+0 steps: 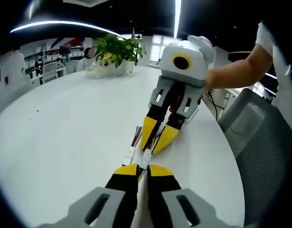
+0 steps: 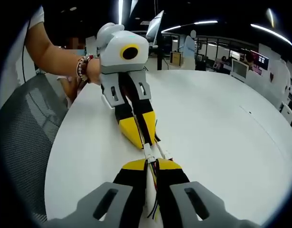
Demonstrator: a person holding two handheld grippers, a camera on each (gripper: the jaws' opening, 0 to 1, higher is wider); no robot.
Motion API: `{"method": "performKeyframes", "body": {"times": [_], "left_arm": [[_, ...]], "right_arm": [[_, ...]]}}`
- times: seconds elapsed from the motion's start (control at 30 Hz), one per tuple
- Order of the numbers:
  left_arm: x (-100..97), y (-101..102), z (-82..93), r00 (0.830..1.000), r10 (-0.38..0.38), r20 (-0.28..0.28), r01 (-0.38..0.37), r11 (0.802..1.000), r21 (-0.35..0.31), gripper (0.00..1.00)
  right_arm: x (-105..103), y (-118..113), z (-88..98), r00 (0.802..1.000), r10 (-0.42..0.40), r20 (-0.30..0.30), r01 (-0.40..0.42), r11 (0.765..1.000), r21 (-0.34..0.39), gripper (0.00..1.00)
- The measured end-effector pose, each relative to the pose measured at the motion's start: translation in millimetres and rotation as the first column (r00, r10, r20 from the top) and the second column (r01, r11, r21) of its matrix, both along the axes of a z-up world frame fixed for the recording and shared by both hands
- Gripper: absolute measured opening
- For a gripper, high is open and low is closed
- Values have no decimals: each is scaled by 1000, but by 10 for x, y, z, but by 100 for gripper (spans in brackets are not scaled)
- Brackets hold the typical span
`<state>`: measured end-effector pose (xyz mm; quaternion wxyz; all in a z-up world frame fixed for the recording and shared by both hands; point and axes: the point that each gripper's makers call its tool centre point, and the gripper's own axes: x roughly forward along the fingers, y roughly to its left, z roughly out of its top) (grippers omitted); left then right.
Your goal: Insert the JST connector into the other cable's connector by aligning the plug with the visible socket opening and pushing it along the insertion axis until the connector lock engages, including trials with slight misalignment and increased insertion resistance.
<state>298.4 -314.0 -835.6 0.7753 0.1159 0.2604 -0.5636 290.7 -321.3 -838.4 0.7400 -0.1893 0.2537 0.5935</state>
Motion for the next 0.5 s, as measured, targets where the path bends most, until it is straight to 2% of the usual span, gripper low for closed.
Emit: {"method": "performKeyframes", "body": {"times": [0.5], "left_arm": [[11,9,-77,1000,12,-24,-12,1000,5,0]], "right_arm": [[3,5,-78,1000,-1,-12,1,1000,-11,4]]}}
